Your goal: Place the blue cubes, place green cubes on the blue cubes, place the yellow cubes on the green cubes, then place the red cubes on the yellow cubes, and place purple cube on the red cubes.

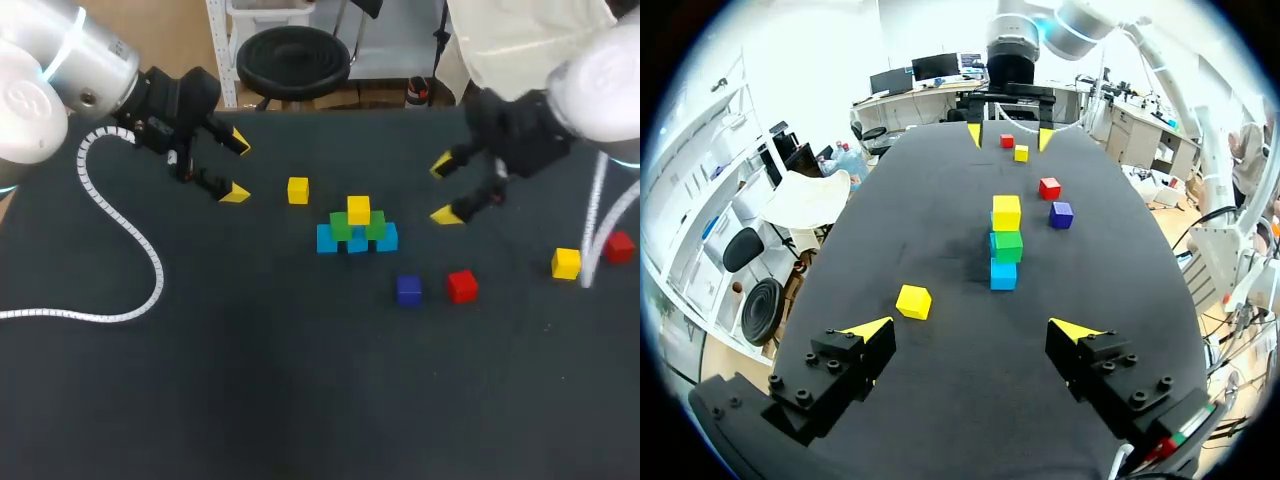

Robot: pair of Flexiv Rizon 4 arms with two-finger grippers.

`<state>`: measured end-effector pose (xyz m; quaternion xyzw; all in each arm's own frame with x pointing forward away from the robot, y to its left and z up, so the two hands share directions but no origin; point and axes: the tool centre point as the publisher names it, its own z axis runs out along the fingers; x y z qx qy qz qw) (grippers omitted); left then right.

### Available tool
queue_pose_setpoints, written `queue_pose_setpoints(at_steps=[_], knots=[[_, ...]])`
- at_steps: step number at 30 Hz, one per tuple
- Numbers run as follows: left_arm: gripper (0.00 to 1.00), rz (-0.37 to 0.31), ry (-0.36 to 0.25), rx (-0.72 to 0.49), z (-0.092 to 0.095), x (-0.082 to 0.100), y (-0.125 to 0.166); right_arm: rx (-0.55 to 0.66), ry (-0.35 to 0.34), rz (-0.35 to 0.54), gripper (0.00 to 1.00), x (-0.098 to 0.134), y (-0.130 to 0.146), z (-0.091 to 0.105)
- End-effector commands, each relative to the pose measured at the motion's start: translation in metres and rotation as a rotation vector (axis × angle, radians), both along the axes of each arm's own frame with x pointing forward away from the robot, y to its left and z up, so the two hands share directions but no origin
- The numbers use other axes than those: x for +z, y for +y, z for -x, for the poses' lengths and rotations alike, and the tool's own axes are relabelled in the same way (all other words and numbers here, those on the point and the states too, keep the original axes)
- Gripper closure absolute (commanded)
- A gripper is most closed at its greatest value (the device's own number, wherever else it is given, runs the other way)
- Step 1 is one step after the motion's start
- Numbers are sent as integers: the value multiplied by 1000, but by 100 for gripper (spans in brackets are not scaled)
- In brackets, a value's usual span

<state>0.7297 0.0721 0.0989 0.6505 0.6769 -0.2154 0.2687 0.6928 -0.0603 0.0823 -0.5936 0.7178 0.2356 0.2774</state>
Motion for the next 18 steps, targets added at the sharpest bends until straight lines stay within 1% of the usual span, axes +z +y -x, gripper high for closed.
queue_pose_setpoints(at_steps=[1,2,3,4,8,10,12,13,18], knots=[[0,-1,1,-2,-1,0,1,-63,-77,-60,0,5,-62,36],[0,-1,1,-2,-1,0,1,-73,-70,-79,0,2,-72,36],[0,-1,1,-2,-1,0,1,-74,-80,-81,0,0,-79,35],[0,-1,1,-2,-1,0,1,-92,-78,-59,0,-2,-86,34],[0,-1,1,-2,-1,0,1,-105,-70,-43,0,-7,-104,30],[0,-1,1,-2,-1,0,1,-106,-60,-35,0,-12,-108,28],[0,-1,1,-2,-1,0,1,-115,-23,-35,0,-15,-110,25],[0,-1,1,-2,-1,0,1,-136,14,-23,0,-16,-109,24],[0,-1,1,-2,-1,0,1,-136,14,-23,0,-16,-109,24]])
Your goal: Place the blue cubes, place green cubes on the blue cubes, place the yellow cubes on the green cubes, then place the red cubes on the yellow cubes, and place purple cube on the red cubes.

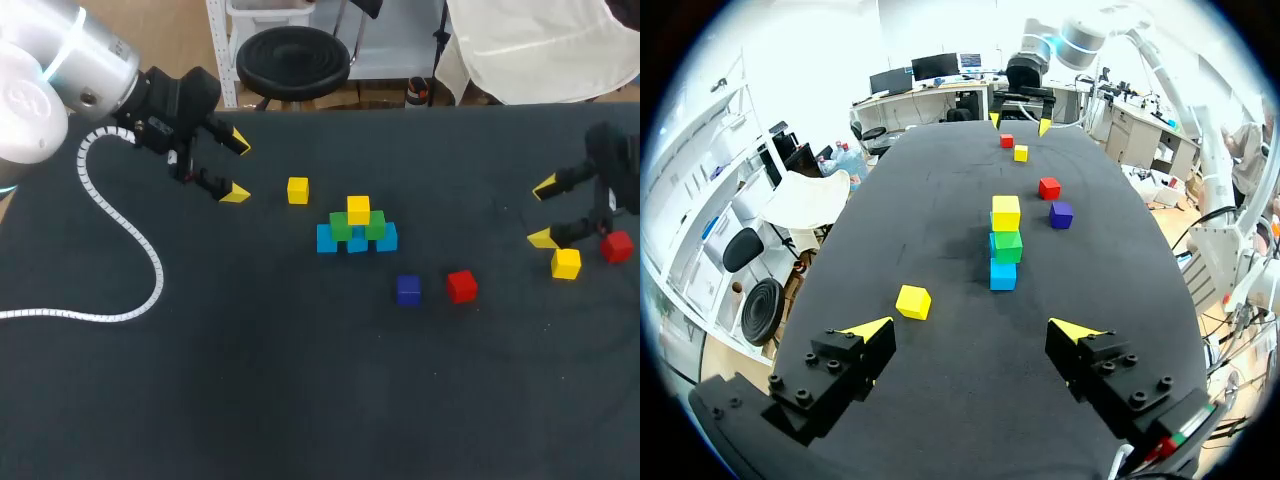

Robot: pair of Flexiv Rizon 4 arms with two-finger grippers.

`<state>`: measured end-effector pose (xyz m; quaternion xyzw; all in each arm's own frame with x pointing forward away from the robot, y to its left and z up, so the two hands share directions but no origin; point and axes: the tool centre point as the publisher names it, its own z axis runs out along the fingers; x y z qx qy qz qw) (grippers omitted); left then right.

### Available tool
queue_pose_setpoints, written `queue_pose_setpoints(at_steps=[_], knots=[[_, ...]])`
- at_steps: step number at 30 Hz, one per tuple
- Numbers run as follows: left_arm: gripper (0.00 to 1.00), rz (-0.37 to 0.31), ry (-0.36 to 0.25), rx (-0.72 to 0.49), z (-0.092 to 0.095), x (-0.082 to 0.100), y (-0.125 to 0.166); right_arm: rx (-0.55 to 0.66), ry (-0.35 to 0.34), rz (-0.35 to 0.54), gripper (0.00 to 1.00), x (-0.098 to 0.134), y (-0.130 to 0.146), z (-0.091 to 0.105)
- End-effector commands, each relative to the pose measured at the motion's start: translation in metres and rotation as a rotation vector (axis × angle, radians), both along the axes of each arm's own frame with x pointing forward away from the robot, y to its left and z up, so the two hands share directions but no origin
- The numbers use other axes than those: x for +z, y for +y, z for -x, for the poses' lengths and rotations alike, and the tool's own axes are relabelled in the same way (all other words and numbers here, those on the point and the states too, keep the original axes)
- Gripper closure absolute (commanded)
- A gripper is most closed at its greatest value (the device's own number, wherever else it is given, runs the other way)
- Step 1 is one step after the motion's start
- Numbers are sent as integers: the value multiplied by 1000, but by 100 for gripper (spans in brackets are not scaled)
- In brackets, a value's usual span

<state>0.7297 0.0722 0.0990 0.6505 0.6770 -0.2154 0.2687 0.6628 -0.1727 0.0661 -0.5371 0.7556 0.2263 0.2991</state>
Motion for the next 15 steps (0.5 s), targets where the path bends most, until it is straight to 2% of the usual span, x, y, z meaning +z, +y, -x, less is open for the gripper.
queue_pose_setpoints(at_steps=[1,10,13,14,15], knots=[[0,0,1,-2,-1,0,1,5,8,3,0,0,3,-6],[0,0,1,-2,-1,0,1,5,8,3,0,0,3,-6],[0,0,1,-2,-1,0,1,-2,-18,-2,0,-3,-21,4],[0,0,1,-2,-1,0,1,10,-70,16,0,-2,-33,10],[0,0,1,-2,-1,0,1,17,-79,6,0,-2,-40,12]])
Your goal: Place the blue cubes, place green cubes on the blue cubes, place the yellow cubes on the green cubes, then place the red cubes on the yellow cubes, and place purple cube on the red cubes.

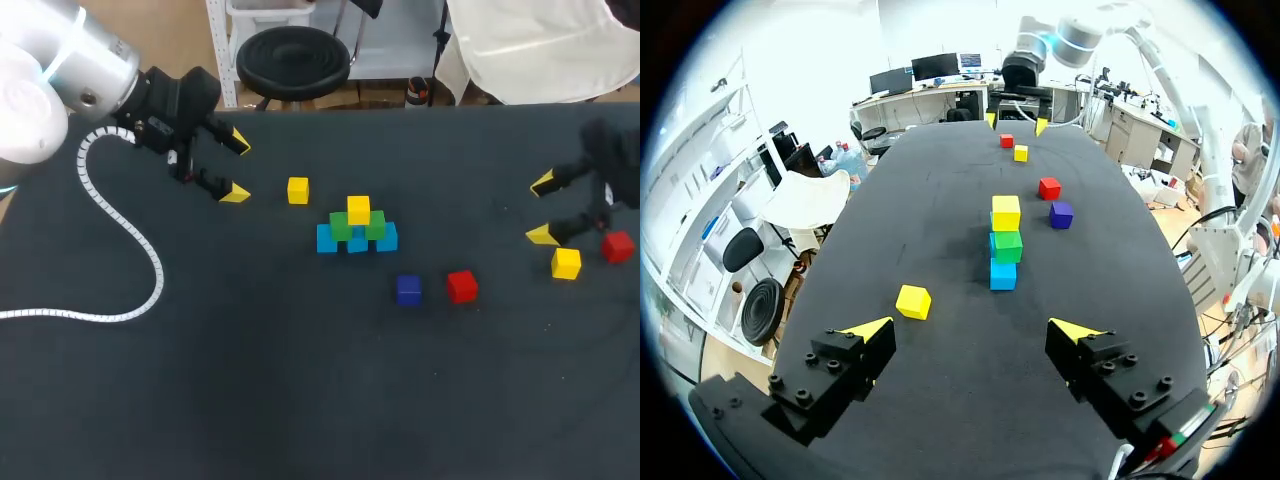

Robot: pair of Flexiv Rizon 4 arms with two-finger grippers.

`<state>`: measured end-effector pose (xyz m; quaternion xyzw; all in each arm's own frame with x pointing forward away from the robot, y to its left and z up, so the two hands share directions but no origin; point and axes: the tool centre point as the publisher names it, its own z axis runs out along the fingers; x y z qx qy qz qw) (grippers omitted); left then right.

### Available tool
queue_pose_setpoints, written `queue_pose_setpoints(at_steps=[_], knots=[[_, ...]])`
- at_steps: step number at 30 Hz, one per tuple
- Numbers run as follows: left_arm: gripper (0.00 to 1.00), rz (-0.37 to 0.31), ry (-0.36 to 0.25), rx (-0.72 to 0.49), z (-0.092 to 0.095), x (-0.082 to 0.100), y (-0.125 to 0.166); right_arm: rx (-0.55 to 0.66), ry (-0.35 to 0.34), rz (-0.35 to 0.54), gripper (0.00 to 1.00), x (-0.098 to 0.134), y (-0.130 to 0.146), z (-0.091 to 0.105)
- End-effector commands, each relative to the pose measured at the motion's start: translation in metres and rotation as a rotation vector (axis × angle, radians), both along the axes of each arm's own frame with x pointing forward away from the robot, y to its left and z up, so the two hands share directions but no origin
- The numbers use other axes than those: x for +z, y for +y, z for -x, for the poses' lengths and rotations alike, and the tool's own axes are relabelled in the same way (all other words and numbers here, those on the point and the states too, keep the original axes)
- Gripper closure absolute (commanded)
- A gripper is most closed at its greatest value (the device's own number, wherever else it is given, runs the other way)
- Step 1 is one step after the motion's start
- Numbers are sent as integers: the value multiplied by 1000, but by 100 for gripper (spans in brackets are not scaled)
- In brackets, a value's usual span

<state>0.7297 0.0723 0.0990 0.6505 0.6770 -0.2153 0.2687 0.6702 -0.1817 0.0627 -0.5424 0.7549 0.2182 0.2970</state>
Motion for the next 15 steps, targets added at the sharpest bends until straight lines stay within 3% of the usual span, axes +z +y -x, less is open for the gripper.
queue_pose_setpoints(at_steps=[1,4,9,15], knots=[[0,0,1,-2,-1,0,0,11,-99,-38,0,0,-43,23],[0,0,1,-2,-1,0,0,29,-125,-31,0,-5,-62,24],[0,0,1,-2,-1,0,0,134,-192,-14,0,-9,-68,18],[0,0,1,-2,-1,0,0,97,-143,-27,0,-32,-69,2]])
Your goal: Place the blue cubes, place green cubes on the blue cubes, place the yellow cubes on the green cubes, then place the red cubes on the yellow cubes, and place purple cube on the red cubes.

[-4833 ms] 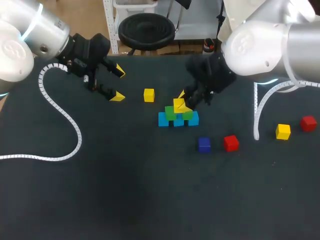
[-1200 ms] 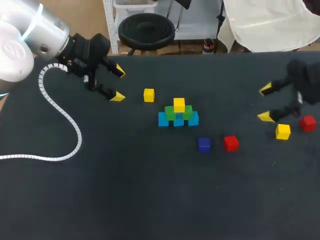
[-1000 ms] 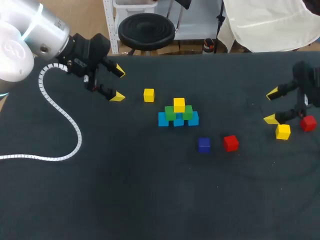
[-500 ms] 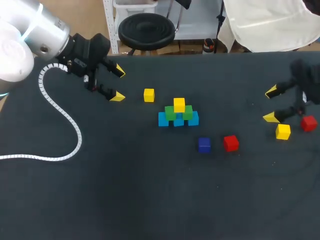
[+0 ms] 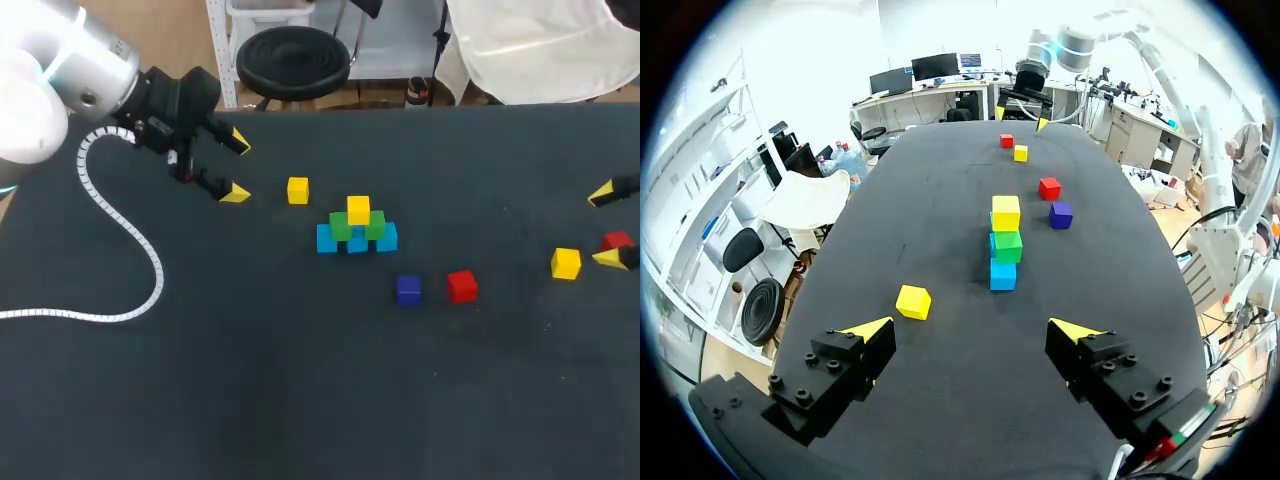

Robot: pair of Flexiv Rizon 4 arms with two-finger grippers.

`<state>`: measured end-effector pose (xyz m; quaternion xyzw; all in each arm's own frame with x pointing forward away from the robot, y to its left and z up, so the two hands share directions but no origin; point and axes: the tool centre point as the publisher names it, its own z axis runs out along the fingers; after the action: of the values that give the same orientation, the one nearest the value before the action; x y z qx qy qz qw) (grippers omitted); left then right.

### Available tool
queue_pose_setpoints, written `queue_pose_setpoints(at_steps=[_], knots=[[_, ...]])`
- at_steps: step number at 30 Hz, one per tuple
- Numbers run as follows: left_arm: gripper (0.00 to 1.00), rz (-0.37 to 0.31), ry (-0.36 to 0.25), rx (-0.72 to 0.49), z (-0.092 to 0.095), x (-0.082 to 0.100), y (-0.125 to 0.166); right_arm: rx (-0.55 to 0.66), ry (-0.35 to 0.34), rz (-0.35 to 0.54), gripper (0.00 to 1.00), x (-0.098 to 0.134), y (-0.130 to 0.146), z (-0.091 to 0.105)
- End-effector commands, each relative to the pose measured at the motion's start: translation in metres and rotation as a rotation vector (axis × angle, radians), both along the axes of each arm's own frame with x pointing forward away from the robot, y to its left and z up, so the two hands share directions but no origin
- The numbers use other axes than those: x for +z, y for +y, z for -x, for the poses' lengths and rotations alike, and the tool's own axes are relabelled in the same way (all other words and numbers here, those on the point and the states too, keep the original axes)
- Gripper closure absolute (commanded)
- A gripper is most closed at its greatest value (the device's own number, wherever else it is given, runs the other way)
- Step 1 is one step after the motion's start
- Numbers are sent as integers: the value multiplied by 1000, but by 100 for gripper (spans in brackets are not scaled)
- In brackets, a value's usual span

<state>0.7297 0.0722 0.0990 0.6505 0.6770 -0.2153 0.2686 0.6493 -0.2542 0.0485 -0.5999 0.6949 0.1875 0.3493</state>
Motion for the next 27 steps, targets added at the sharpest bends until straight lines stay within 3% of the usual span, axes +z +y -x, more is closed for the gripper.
queue_pose_setpoints(at_steps=[1,8,14,27], knots=[[0,0,1,-2,-1,0,1,-36,49,-22,0,-20,5,-21],[0,0,1,-2,-1,0,1,-64,127,-33,0,-42,15,-12],[0,0,1,-2,-1,0,1,-55,129,-35,0,-46,8,2],[0,0,1,-2,-1,0,1,50,146,-49,0,-58,13,-25]])
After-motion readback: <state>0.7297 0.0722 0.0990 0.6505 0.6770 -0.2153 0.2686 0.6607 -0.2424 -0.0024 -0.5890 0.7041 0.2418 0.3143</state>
